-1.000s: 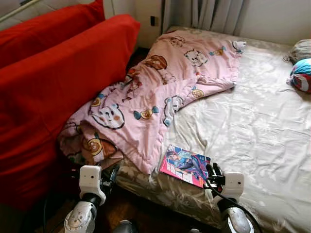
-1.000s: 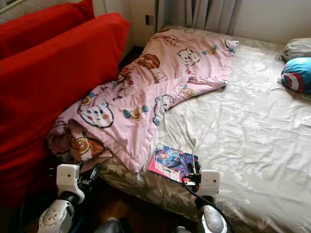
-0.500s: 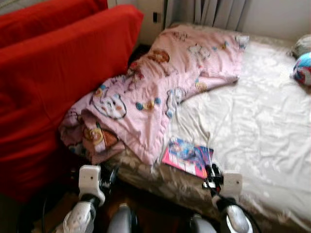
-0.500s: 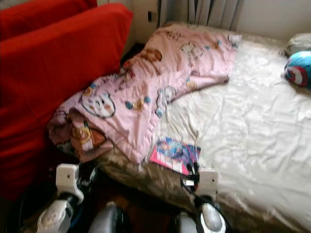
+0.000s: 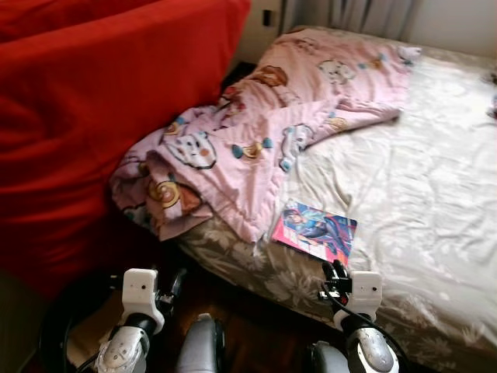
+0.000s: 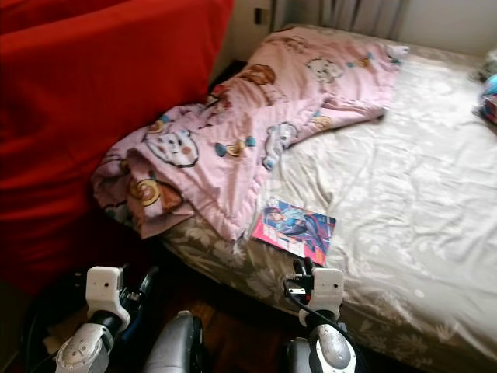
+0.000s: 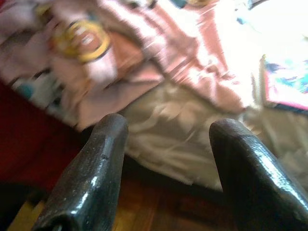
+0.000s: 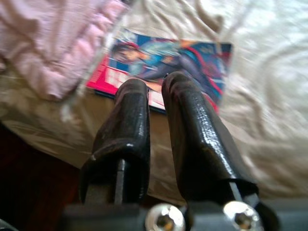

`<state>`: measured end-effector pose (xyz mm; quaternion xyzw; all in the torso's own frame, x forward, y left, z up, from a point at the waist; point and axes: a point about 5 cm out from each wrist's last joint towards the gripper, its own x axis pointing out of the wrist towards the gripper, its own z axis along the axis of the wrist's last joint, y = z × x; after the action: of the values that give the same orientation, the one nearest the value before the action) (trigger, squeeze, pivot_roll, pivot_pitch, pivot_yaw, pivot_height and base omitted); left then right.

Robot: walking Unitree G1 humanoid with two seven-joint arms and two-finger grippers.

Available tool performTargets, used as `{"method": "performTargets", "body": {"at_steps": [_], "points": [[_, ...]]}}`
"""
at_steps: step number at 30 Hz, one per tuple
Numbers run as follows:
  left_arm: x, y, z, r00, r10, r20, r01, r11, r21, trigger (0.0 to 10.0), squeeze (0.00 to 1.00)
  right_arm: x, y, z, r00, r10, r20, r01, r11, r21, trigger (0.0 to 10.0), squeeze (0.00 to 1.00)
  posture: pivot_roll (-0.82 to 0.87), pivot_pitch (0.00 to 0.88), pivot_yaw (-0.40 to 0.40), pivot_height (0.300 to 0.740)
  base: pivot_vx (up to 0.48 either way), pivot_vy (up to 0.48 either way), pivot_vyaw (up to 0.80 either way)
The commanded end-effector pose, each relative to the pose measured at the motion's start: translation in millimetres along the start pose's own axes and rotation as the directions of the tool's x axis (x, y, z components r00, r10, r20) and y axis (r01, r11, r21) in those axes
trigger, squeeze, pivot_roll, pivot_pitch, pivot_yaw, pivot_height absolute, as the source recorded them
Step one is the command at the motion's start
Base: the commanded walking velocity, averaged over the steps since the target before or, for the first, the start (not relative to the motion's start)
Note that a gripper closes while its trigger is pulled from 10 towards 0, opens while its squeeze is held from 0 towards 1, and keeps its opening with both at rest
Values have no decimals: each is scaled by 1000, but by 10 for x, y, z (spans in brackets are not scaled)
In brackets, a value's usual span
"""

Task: Clean up the room

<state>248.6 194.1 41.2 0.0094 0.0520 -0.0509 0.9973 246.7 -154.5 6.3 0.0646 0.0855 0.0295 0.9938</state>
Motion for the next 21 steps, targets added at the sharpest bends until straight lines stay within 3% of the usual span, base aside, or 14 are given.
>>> {"method": "performTargets", "body": {"at_steps": [1, 16, 17, 18, 21], "points": [[-38, -25, -48, 1000, -4, -25, 4, 1000, 7, 10000, 0, -18, -23, -26, 1000, -12, -19, 12, 1000, 3, 10000, 0, 5, 216, 6, 620, 0, 0, 0], [-75, -26, -73, 999, 0, -33, 0, 1000, 3, 10000, 0, -12, -15, -10, 1000, -5, -7, 5, 1000, 15, 10000, 0, 8, 231, 2, 605, 0, 0, 0], [-75, -28, -74, 999, 0, -33, 0, 1000, 3, 10000, 0, -12, -14, -9, 1000, -3, -6, 3, 1000, 18, 10000, 812, 8, 231, 1, 605, 0, 0, 0], [-75, -33, -74, 999, -1, -33, 1, 1000, 1, 10000, 0, -11, -11, -7, 1000, -1, -6, 1, 1000, 21, 10000, 1000, 9, 231, 0, 605, 0, 0, 0], [-73, -38, -71, 999, -3, -33, 3, 1000, -1, 10000, 0, -11, 6, -8, 1000, 10, -5, -10, 1000, 29, 10000, 1000, 10, 233, -1, 605, 0, 0, 0]]}}
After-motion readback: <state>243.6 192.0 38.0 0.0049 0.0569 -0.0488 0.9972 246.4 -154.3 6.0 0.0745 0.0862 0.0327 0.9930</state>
